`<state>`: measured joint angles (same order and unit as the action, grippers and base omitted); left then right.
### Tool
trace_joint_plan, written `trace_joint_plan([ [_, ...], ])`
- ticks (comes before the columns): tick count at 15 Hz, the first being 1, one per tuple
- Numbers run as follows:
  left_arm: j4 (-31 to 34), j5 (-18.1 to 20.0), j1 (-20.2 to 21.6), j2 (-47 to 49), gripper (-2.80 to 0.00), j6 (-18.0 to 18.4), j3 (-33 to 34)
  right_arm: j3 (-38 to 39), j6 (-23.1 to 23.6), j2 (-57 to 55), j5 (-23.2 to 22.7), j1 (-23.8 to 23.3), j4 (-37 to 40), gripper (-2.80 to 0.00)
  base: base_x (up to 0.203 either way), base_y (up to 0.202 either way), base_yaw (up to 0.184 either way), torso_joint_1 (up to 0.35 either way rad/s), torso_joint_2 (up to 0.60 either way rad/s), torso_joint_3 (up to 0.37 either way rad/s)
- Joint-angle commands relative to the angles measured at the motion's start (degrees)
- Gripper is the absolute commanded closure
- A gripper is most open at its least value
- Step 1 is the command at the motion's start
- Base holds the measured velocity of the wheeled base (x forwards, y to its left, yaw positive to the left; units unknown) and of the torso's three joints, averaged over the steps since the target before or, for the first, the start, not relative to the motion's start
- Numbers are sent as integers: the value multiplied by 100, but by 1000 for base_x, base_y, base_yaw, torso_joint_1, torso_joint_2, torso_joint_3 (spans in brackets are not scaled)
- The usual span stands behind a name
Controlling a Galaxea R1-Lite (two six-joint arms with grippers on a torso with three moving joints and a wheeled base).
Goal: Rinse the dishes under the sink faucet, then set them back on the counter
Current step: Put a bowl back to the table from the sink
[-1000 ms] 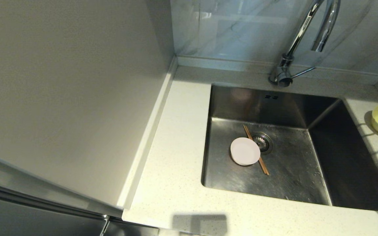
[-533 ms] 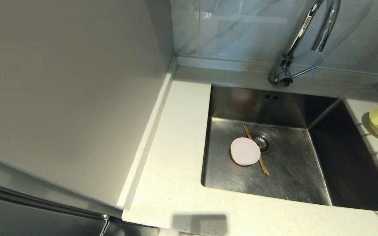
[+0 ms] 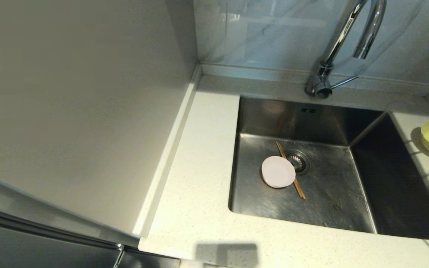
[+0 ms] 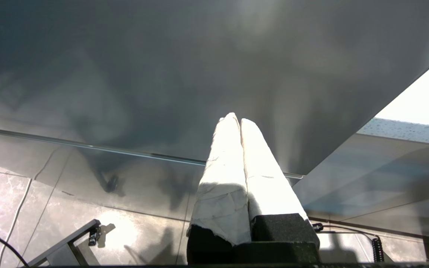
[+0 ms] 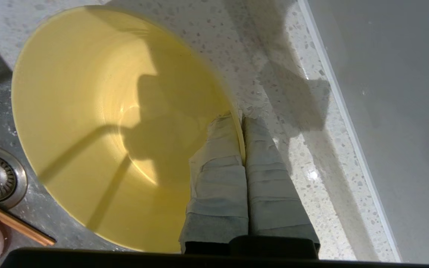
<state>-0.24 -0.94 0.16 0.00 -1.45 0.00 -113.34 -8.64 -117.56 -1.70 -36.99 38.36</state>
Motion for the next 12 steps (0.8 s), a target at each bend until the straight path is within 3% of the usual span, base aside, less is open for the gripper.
trace_joint_plan([
  [1,-2,-3,2,-18,0,-4,0,50,-5,-143,17,4,22,0,0,0,0,0,0,0],
  [3,-2,-3,2,-18,0,-4,0,48,-6,-180,21,7,22,0,0,0,0,0,0,0],
  [4,-2,-3,2,-18,0,-4,0,75,3,-171,21,7,22,-280,0,0,0,0,0,0],
  [12,-2,-3,2,-18,0,-4,0,-2,-24,207,-10,-19,-160,-280,0,0,0,0,0,0],
])
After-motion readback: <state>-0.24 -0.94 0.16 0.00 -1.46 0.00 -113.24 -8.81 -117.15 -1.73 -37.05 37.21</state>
